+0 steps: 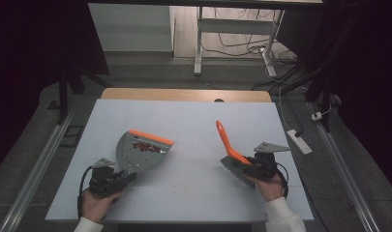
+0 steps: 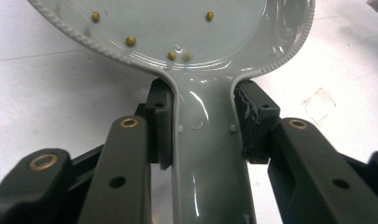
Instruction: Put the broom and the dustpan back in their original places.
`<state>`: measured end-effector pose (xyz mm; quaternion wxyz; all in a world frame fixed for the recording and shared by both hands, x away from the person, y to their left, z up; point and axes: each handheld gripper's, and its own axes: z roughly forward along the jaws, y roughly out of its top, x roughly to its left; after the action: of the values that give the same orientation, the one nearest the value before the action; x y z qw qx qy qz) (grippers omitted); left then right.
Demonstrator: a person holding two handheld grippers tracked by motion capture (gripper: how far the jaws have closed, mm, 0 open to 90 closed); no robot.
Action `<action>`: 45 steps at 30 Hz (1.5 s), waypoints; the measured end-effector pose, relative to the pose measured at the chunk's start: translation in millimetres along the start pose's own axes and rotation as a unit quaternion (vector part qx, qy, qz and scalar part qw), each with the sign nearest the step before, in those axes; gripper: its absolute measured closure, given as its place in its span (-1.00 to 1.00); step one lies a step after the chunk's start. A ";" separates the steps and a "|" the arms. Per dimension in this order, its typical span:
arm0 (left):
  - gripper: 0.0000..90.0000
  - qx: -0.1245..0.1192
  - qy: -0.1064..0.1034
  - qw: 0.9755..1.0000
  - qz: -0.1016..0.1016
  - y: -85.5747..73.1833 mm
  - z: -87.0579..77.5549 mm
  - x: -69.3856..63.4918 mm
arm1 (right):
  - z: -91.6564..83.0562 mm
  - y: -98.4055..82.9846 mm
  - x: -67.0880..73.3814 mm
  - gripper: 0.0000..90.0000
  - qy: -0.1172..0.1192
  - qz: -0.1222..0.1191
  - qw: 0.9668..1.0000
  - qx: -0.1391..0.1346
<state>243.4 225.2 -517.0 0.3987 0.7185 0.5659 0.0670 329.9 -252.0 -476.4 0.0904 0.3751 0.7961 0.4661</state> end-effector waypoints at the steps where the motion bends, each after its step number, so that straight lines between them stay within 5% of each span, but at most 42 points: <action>1: 0.36 -0.001 0.001 1.000 -0.001 -0.4 0.1 0.1 | 0.0 0.0 -0.3 0.57 0.004 0.001 1.000 0.001; 19: 0.36 -0.013 0.037 0.999 -0.037 -0.4 2.3 5.6 | 5.7 -4.5 -8.0 0.57 0.007 0.037 0.999 0.027; 33: 0.36 0.004 0.076 0.994 -0.077 3.0 14.2 7.8 | 10.9 -8.4 -13.0 0.57 0.001 0.047 0.998 0.043; 45: 0.35 0.025 0.085 0.993 -0.076 1.8 20.6 8.2 | 13.4 -11.0 -21.5 0.51 -0.046 0.027 0.997 0.049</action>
<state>258.9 222.0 -532.6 0.3353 0.6750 0.6519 0.0837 346.0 -260.7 -497.1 0.0960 0.4212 0.8028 0.4108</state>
